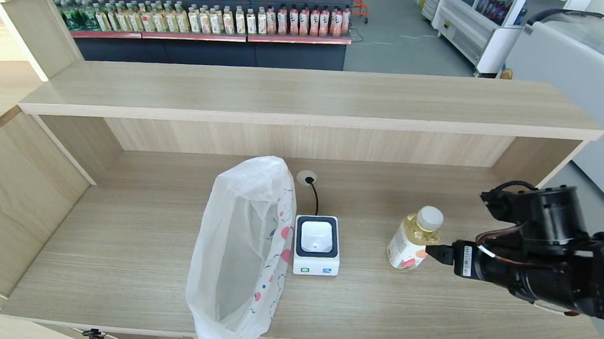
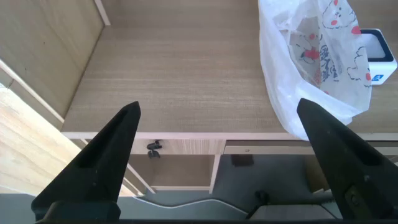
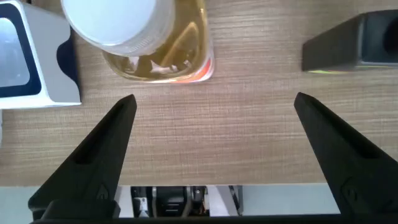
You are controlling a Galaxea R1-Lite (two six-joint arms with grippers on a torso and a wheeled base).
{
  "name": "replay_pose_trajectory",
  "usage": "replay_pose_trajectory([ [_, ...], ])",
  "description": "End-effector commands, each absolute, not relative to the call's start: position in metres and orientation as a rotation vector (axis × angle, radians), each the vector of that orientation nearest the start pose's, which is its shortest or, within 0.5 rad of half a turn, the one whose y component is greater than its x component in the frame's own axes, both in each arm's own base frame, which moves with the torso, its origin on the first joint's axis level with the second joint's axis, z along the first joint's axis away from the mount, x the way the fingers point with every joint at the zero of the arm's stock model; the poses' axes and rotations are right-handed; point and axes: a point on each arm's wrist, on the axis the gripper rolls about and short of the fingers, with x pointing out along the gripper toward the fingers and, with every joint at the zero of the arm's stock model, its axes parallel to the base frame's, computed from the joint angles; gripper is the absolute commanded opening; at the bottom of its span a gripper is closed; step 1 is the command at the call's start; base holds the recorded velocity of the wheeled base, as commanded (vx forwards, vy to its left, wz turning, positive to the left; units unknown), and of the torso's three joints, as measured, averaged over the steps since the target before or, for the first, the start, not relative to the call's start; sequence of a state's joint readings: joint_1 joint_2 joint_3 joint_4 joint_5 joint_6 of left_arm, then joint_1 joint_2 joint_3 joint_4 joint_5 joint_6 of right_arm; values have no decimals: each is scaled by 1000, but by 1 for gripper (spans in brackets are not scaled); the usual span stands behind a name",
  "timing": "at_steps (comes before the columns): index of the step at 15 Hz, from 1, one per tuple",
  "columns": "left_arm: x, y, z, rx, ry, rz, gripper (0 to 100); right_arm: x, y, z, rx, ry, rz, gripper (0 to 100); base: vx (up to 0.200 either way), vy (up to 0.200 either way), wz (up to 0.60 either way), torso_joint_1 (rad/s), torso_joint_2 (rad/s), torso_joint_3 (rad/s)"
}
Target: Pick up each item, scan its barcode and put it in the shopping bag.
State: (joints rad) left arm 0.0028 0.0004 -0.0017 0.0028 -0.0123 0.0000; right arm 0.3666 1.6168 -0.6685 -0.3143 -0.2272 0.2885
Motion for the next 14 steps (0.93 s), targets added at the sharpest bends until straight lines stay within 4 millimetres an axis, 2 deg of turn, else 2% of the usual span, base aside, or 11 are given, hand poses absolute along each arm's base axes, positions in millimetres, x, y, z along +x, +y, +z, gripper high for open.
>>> replay_pose_trajectory([
  [1,-23,0,76,0,2,-9,100,261,123,96,20,700,92,100,0,0,0,0,0,0],
  [6,-23,0,76,0,2,-9,100,280,161,57,-9,600,98,100,0,0,0,0,0,0],
  [9,-23,0,76,0,2,-9,100,288,169,56,-27,532,106,100,0,0,0,0,0,0],
  [14,-23,0,76,0,2,-9,100,300,174,77,-49,403,128,100,0,0,0,0,0,0],
])
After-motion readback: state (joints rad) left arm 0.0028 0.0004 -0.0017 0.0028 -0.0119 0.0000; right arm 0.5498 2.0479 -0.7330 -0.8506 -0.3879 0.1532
